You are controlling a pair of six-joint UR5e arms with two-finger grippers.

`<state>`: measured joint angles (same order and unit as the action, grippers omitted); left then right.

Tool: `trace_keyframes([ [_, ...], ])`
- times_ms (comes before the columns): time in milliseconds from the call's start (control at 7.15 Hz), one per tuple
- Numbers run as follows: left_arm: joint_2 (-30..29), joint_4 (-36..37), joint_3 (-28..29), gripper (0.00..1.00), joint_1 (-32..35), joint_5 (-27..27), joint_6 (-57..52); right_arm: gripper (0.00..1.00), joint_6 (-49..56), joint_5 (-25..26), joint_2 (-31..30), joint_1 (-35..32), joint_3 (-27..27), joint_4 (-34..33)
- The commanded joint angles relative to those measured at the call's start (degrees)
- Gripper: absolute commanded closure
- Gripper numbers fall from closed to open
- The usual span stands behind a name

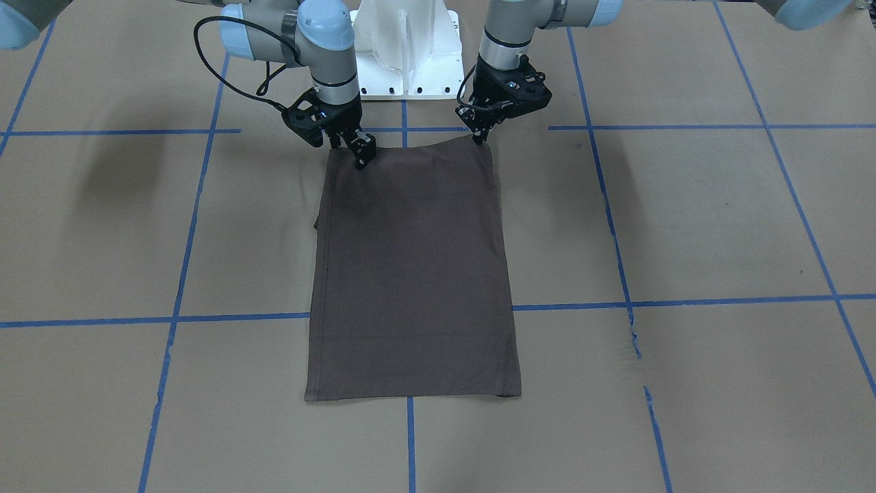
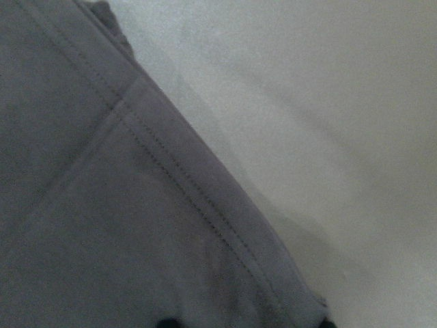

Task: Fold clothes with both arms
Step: 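Grasp both near corners of the folded shirt with left and right grippers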

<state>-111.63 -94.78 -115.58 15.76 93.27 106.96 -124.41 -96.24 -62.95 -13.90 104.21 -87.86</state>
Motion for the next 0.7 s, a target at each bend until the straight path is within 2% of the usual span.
trace_keyframes([
  [0, 0.01, 0.03, 0.0, 1.0, 0.23, 0.07, 0.0, 1.0, 0.3, -0.18, 0.89, -0.69, 0.2, -0.03],
  [560, -0.07, -0.06, 0.0, 1.0, 0.23, 0.07, 0.0, 1.0, 0.48, -0.26, 2.04, -1.74, 0.11, 0.14],
])
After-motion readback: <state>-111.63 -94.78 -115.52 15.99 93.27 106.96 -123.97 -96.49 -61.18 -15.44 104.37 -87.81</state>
